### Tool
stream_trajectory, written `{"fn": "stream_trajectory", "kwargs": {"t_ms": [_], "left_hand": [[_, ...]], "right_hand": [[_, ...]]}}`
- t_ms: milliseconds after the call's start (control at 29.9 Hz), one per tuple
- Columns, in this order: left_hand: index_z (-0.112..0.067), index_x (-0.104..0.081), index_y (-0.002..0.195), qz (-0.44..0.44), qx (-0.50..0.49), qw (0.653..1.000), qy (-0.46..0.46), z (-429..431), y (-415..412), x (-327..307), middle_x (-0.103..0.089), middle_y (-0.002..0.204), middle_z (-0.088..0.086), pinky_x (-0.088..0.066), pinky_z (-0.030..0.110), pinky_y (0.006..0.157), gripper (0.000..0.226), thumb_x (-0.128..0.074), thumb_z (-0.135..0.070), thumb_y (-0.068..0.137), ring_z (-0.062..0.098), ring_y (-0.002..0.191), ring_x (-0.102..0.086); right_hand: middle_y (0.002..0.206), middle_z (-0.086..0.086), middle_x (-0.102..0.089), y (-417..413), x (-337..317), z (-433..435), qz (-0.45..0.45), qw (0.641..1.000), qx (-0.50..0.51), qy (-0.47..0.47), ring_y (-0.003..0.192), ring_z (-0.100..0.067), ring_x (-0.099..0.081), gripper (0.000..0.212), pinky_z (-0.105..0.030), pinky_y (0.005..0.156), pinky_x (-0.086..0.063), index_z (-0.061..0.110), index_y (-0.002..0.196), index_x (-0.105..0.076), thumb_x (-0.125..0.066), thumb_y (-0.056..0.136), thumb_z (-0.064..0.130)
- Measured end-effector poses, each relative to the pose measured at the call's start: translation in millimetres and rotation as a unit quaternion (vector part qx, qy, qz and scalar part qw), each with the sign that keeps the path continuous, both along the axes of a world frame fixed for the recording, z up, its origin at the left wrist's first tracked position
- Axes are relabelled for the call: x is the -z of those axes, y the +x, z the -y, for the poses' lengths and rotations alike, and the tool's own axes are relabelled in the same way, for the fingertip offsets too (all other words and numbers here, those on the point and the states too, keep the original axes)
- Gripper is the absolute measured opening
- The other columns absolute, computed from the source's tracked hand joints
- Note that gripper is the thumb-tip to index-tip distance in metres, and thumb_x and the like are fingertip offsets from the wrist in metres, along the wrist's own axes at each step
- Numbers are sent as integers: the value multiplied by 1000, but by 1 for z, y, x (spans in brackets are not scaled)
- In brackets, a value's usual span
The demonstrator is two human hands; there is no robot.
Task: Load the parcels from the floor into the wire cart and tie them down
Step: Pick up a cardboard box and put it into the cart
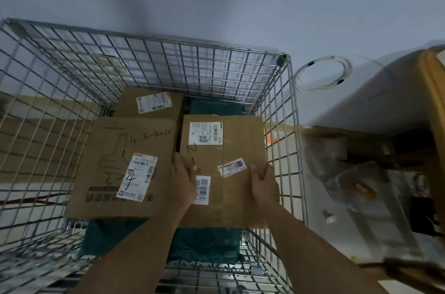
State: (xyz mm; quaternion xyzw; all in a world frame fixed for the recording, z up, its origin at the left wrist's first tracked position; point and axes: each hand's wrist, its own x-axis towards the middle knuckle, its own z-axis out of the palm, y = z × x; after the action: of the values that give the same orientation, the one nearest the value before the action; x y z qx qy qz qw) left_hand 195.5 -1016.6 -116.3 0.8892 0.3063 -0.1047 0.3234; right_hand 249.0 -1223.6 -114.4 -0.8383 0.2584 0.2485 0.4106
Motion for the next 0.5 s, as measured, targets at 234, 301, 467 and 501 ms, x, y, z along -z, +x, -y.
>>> {"fn": "stream_trajectory", "kwargs": {"t_ms": [234,301,467,501], "left_hand": [[-1,-21,162,16,66,995,75,1,5,39,-12,171,18,-35,52,118,63,-30,-37,111,38,154,-25],[-1,-20,162,4,63,994,86,-5,7,39,-10,172,17,-30,51,120,64,-32,-37,111,40,153,-26],[2,-22,160,0,80,991,110,-9,10,39,-14,170,20,-33,55,117,63,-29,-37,111,44,151,-31],[3,-24,160,1,81,991,110,-8,10,40,-17,169,21,-37,56,114,65,-27,-38,109,45,149,-34]], "right_hand": [[156,-6,-47,5,16,-5,26,999,6,-29,140,-33,-47,69,-50,113,-38,25,159,-28,-44,103,60],[155,-5,-47,9,12,-10,36,999,-3,-15,140,-32,-48,65,-49,112,-40,25,159,-30,-44,104,56],[155,-5,-48,7,15,-16,28,999,-18,-12,138,-32,-50,62,-52,111,-43,22,159,-28,-38,106,54],[156,-5,-46,8,16,-16,26,999,-20,-10,139,-32,-49,63,-52,112,-42,22,159,-26,-37,106,54]]}}
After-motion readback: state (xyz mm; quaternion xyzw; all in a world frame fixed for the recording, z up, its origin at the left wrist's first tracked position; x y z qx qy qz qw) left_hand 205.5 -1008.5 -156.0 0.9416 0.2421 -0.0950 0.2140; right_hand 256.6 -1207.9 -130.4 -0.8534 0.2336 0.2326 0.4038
